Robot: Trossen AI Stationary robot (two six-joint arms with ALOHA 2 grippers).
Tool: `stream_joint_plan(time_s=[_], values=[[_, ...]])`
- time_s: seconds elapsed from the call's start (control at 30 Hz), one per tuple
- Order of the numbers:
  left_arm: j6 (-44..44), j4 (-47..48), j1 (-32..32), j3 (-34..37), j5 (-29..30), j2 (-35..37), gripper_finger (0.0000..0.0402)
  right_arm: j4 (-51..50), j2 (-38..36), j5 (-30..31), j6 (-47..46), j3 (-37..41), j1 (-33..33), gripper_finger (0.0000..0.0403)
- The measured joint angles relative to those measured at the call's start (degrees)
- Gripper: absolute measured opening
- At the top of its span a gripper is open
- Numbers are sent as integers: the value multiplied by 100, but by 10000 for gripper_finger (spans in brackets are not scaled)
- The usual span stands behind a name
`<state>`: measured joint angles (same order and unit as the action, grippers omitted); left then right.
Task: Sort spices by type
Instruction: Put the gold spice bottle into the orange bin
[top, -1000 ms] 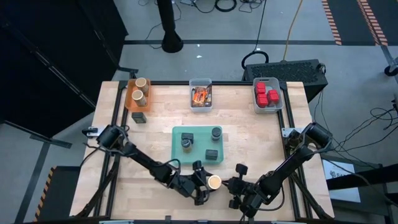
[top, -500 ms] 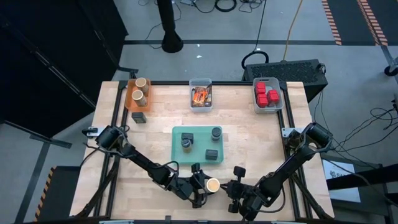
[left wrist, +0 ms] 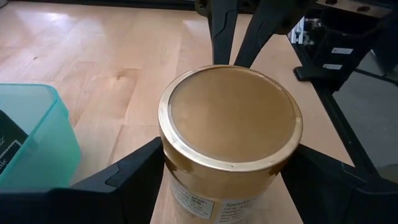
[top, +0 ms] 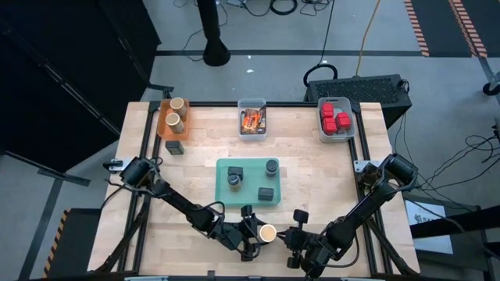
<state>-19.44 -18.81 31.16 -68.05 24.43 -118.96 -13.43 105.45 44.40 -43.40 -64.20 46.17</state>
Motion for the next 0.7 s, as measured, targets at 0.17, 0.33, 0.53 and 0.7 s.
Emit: stream_joint_plan(time_s=[0.17, 0.33, 0.53, 0.7], values=[[14, 9, 4, -4, 47, 0, 295, -7, 0, 6, -17, 0, 0, 0], [21, 34, 4, -4, 68, 0, 295, -9, 0, 19, -42, 0, -4, 0], [-252, 524, -65, 40, 86, -85, 317, 73, -21, 158, -49, -24, -43, 0], [-232, 377, -93, -3, -106, -13, 326, 34, -17, 107, -50, -20, -48, 0]])
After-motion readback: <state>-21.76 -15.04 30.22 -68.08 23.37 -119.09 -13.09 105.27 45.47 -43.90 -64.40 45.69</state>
